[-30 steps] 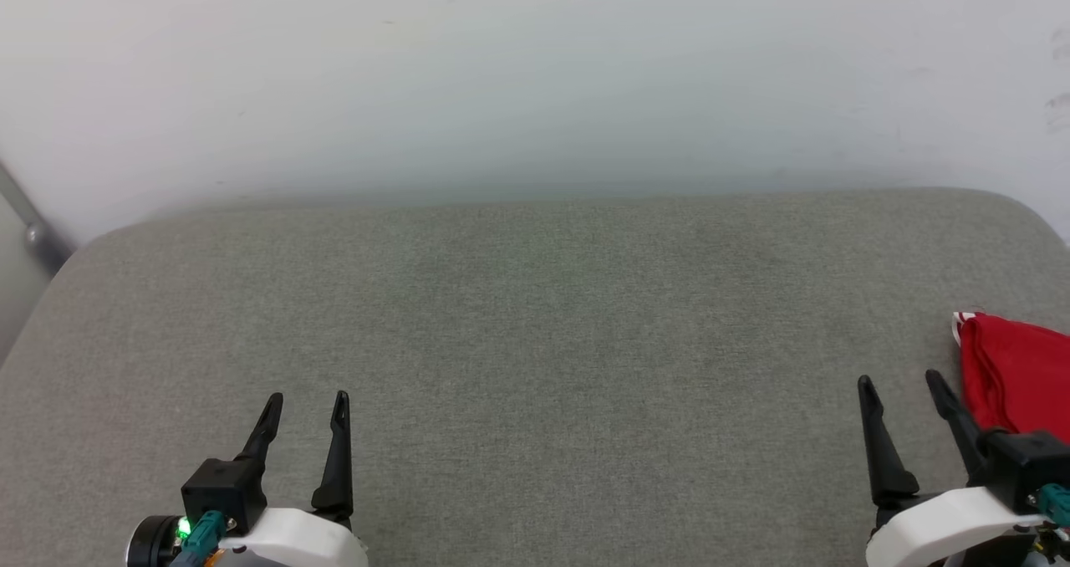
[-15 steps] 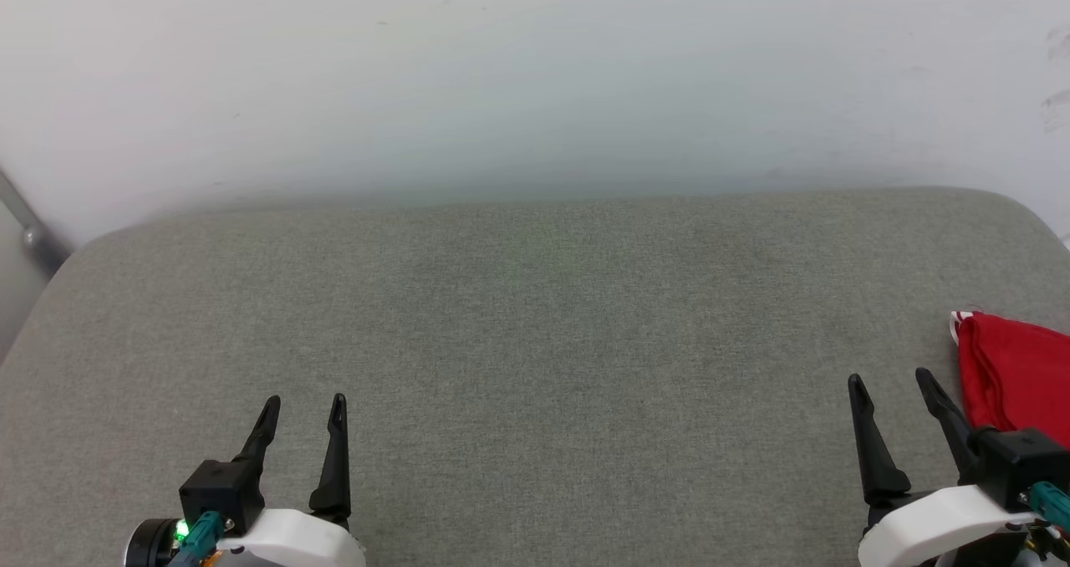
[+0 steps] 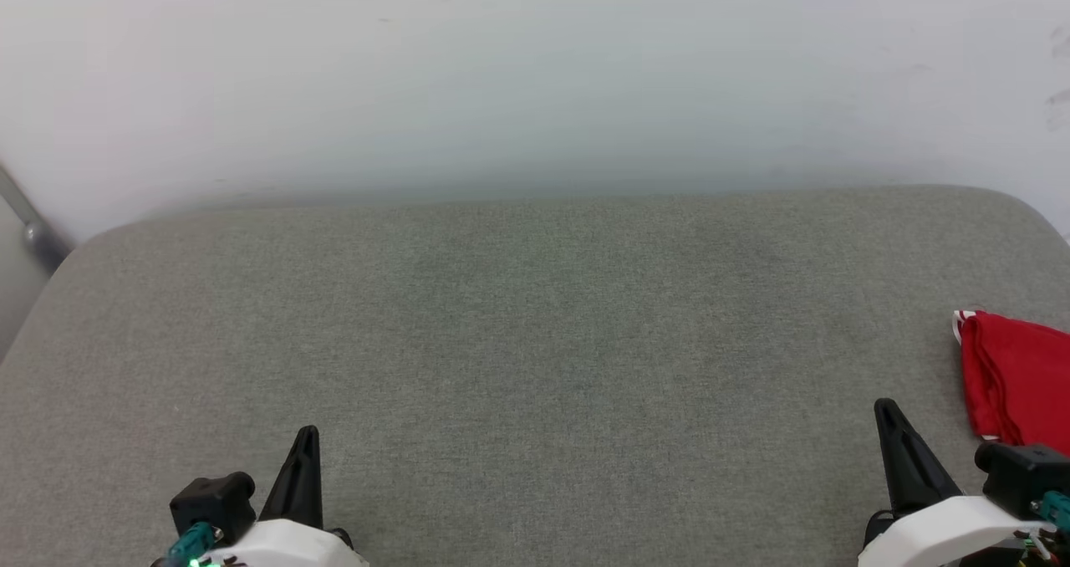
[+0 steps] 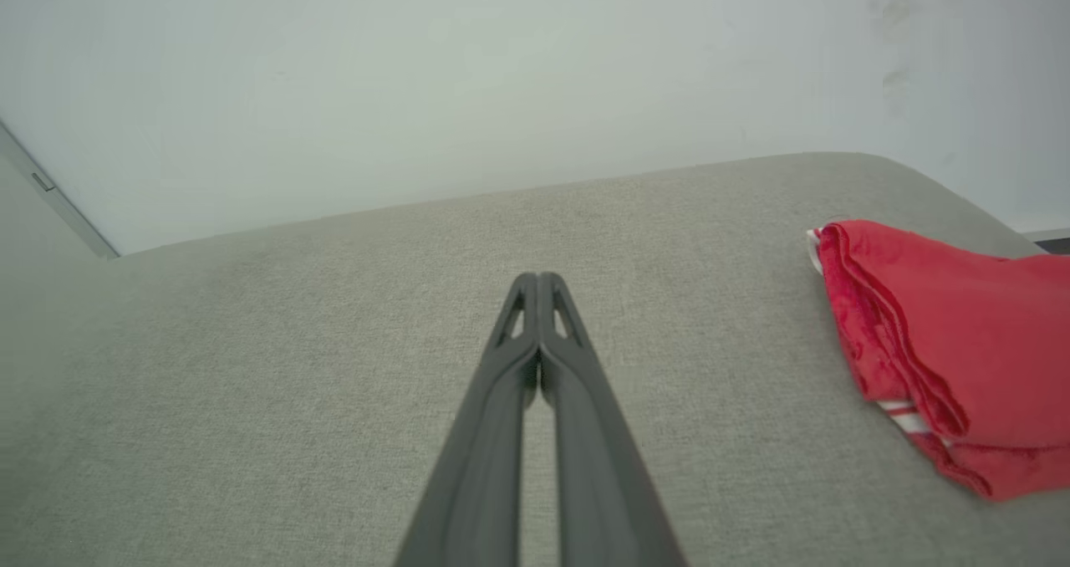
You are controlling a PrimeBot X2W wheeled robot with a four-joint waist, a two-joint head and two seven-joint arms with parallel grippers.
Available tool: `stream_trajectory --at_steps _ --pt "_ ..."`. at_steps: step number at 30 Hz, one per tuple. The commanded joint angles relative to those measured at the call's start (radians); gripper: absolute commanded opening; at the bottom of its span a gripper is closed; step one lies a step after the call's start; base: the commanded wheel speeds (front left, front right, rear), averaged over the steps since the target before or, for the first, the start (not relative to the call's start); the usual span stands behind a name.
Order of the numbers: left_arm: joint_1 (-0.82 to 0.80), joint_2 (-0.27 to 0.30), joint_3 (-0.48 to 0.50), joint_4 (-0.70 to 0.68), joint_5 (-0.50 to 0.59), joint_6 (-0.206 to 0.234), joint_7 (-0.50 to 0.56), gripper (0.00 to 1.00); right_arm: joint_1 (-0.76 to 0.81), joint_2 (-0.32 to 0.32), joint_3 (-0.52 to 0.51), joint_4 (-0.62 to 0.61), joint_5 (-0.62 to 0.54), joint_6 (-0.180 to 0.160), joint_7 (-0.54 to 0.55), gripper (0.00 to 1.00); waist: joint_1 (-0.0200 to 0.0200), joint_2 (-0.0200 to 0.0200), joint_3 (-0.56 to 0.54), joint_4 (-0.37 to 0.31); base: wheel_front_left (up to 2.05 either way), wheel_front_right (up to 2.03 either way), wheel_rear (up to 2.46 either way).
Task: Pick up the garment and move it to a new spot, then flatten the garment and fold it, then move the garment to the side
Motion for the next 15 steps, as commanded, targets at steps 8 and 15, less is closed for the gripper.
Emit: stream_trajectory --at_steps 8,15 --pt "-0.041 -0.022 0.055 -0.003 -0.153 -0.036 0.044 0.0 -0.045 0.002 -0.004 0.008 0.197 0.0 0.014 0.0 -0.0001 -0.0001 0.004 0.001 0.0 0.0 0.0" --pt "-0.059 -0.052 0.106 0.005 -0.314 -0.073 0.093 0.0 -0.07 0.003 -0.009 0.036 0.403 0.0 0.032 0.0 -0.0001 -0.0001 0.01 0.002 0.0 0.0 0.0"
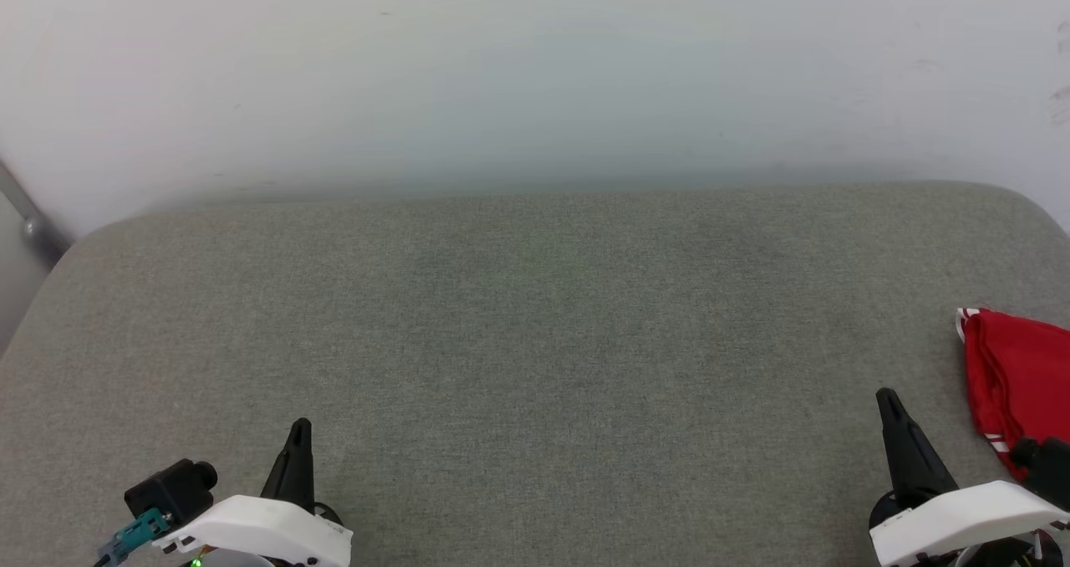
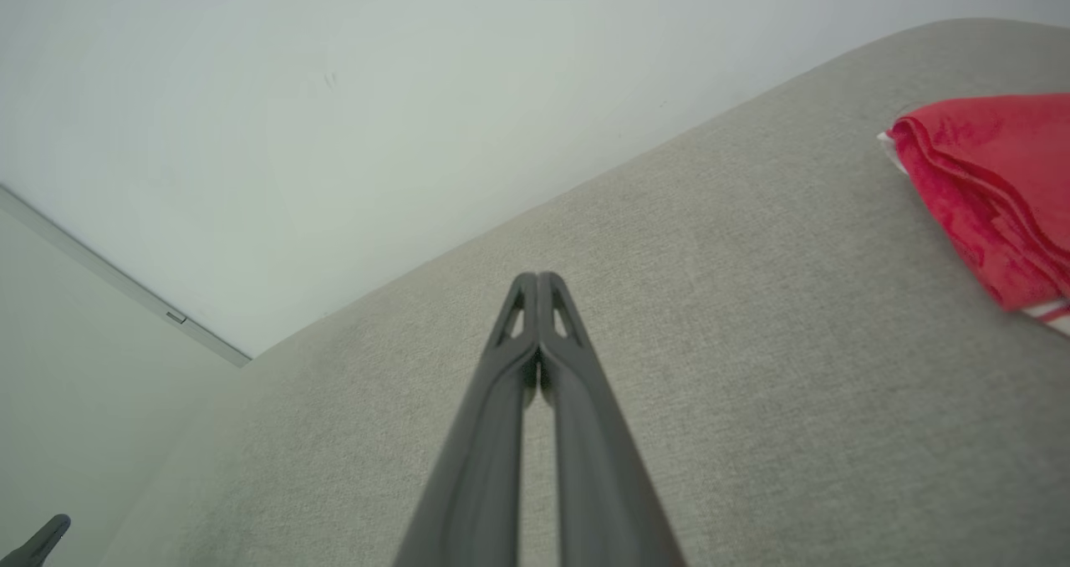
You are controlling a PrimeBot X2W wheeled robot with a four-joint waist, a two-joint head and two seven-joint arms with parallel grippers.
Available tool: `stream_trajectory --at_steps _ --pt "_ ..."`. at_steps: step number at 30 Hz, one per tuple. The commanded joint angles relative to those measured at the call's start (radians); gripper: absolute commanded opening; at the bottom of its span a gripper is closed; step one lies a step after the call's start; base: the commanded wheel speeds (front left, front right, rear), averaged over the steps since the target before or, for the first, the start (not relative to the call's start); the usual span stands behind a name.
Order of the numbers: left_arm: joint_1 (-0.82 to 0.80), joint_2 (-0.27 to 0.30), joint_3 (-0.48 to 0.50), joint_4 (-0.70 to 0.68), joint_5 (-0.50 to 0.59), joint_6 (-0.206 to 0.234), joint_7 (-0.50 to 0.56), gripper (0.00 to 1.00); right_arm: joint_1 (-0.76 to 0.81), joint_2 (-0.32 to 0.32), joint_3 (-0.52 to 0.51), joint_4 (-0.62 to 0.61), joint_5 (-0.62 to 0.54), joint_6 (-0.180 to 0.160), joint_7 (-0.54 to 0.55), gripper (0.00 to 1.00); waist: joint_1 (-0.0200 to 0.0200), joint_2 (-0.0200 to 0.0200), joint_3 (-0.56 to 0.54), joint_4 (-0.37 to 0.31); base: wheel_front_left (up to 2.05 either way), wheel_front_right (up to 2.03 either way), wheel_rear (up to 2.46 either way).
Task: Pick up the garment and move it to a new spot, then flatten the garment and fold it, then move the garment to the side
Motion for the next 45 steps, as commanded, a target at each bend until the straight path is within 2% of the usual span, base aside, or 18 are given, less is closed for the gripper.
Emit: stream_trajectory --at_steps 1,45 --pt "-0.034 -0.004 0.02 -0.01 -0.04 -0.012 0.011 0.0 -0.036 0.001 -0.004 -0.005 0.053 0.0 0.003 0.0 -0.0001 0.0 0.001 0.0 0.0 0.0 0.0" --pt "-0.076 -0.086 0.155 0.011 -0.471 -0.113 0.142 0.0 -0.103 0.006 -0.023 0.078 0.603 0.0 0.057 0.0 -0.0001 0.0 0.021 0.005 0.0 0.0 0.0"
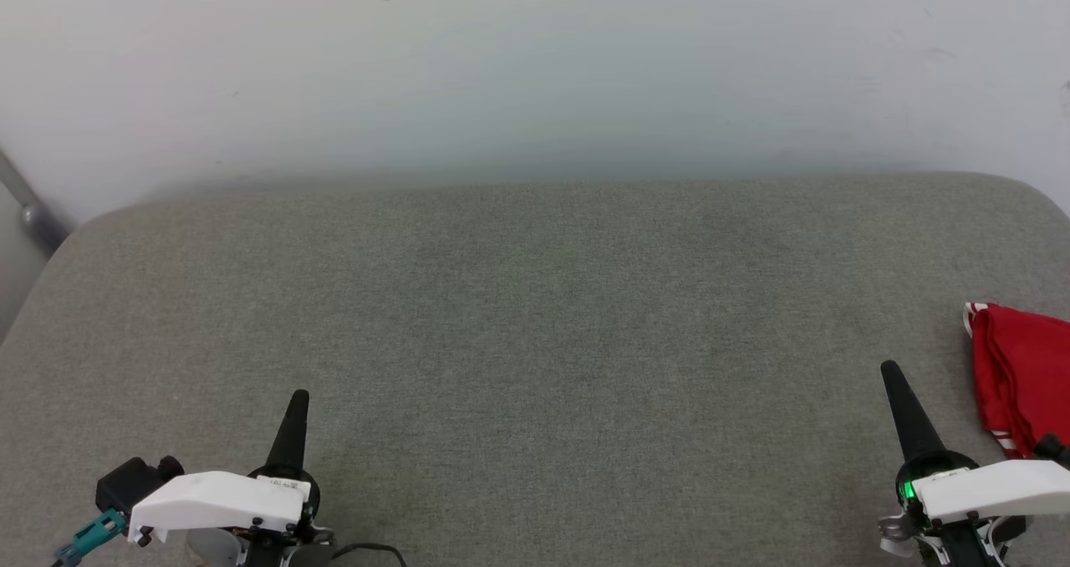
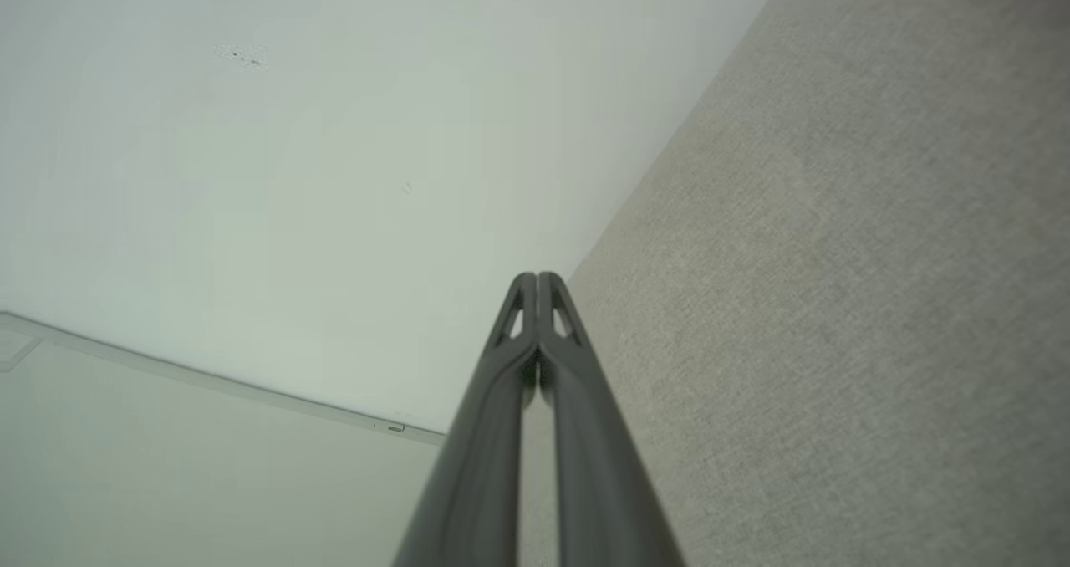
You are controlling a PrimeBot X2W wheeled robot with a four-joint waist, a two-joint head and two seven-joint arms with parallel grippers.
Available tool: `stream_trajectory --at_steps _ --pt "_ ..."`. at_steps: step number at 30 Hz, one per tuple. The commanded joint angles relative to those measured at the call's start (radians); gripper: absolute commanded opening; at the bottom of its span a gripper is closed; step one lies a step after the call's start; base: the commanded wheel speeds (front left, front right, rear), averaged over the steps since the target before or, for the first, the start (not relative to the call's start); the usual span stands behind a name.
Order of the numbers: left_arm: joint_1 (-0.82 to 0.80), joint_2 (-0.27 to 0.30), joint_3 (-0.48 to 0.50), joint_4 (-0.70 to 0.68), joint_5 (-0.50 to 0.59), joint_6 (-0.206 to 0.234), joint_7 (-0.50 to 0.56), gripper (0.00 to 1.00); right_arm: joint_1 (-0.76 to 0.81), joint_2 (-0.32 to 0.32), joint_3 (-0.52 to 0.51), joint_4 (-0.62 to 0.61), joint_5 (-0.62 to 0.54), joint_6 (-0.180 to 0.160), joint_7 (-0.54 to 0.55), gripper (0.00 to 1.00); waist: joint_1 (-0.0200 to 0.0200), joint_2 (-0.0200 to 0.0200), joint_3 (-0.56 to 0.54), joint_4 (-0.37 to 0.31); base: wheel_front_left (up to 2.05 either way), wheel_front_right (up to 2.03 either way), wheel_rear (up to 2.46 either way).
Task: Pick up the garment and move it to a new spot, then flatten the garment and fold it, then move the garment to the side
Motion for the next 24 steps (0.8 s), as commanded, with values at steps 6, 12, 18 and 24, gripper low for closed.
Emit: stream_trajectory --at_steps 6,12,18,24 --pt "-0.026 -0.01 0.023 -0.002 -0.064 -0.019 0.019 0.0 -0.03 0.003 -0.005 0.006 0.082 0.0 0.01 0.0 -0.0001 0.0 0.003 0.001 0.0 0.0 0.0" --pt "-0.032 -0.018 0.037 0.0 -0.109 -0.03 0.033 0.0 -0.036 0.003 -0.006 0.015 0.14 0.0 0.014 0.0 -0.0001 0.0 0.006 0.001 0.0 0.0 0.0" --pt "-0.036 -0.027 0.051 0.003 -0.152 -0.04 0.047 0.0 -0.044 0.004 -0.008 0.024 0.194 0.0 0.018 0.0 -0.0001 0.0 0.009 0.002 0.0 0.0 0.0" --pt "-0.037 -0.035 0.064 0.005 -0.192 -0.049 0.059 0.0 -0.049 0.004 -0.01 0.032 0.246 0.0 0.025 0.0 -0.0001 0.0 0.011 0.003 0.0 0.0 0.0"
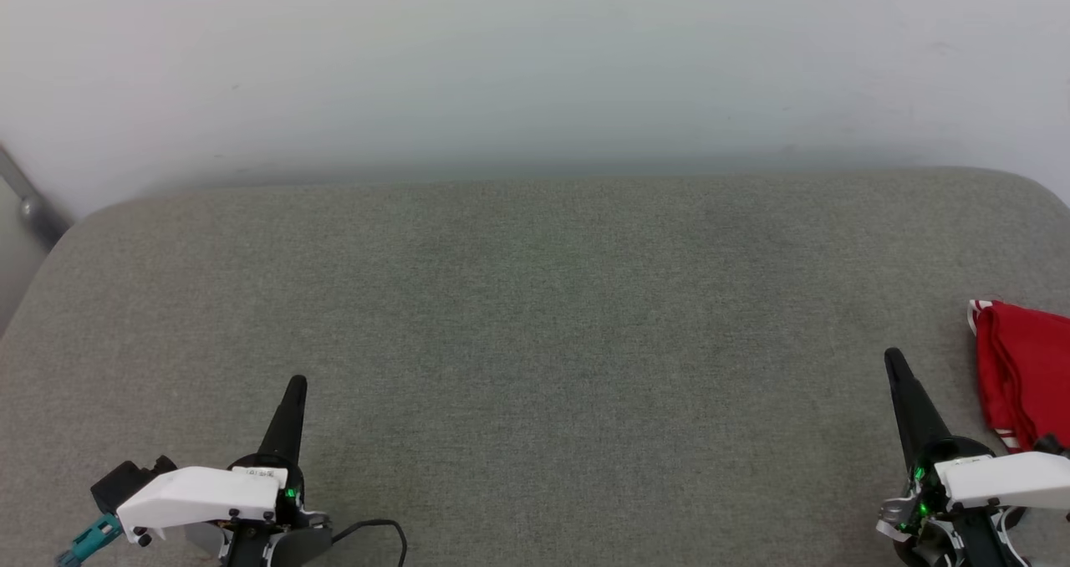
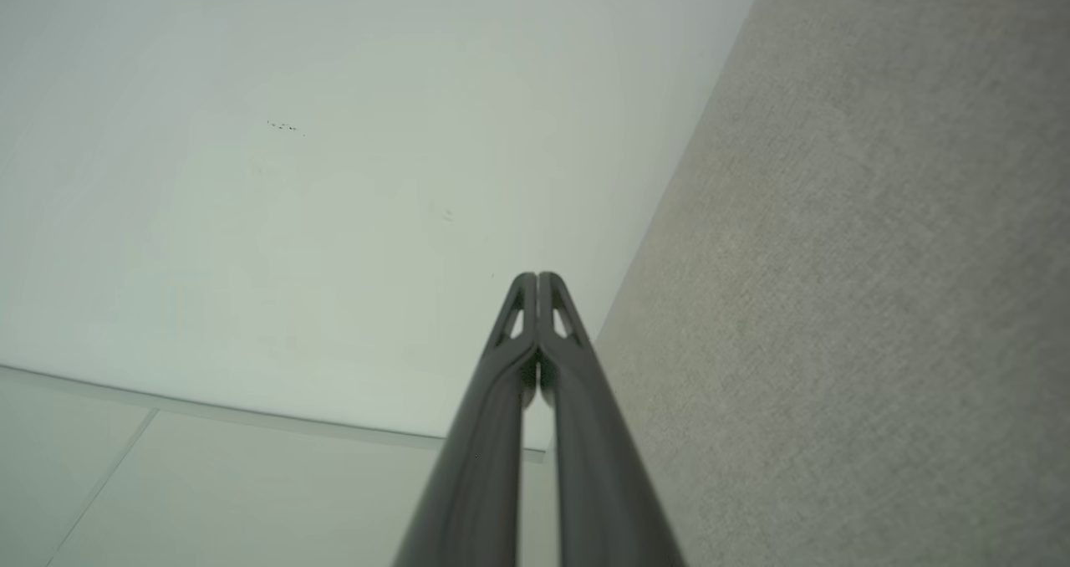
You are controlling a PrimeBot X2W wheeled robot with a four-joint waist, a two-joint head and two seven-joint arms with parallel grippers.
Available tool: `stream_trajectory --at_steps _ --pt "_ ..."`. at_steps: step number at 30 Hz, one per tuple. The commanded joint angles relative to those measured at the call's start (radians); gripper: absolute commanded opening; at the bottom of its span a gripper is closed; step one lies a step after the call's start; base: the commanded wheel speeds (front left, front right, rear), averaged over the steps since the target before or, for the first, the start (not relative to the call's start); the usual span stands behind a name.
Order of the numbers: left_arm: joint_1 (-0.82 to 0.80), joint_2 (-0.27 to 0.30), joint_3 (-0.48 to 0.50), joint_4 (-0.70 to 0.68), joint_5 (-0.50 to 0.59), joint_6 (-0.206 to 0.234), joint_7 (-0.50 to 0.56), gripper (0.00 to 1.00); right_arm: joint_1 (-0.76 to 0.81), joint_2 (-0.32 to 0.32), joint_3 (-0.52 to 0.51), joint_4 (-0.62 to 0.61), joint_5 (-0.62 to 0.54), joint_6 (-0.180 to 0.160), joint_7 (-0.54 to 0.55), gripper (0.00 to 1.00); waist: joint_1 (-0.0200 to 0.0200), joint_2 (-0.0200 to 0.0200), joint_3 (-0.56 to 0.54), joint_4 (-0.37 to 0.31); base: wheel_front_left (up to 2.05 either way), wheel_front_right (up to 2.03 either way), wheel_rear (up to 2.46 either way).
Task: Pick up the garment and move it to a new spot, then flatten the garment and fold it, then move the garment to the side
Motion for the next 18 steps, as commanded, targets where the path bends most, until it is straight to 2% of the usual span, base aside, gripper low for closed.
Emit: stream_trajectory --at_steps 1,18 --pt "-0.017 -0.003 0.011 -0.001 -0.022 -0.009 0.008 0.0 -0.018 0.003 -0.002 0.002 0.028 0.0 0.006 0.0 0.0 0.0 0.001 0.0 0.0 0.0 0.0" --pt "-0.027 -0.022 0.042 0.005 -0.121 -0.031 0.037 0.0 -0.034 0.004 -0.007 0.022 0.155 0.0 0.018 0.0 0.0 0.0 0.008 0.002 0.0 0.0 0.0"
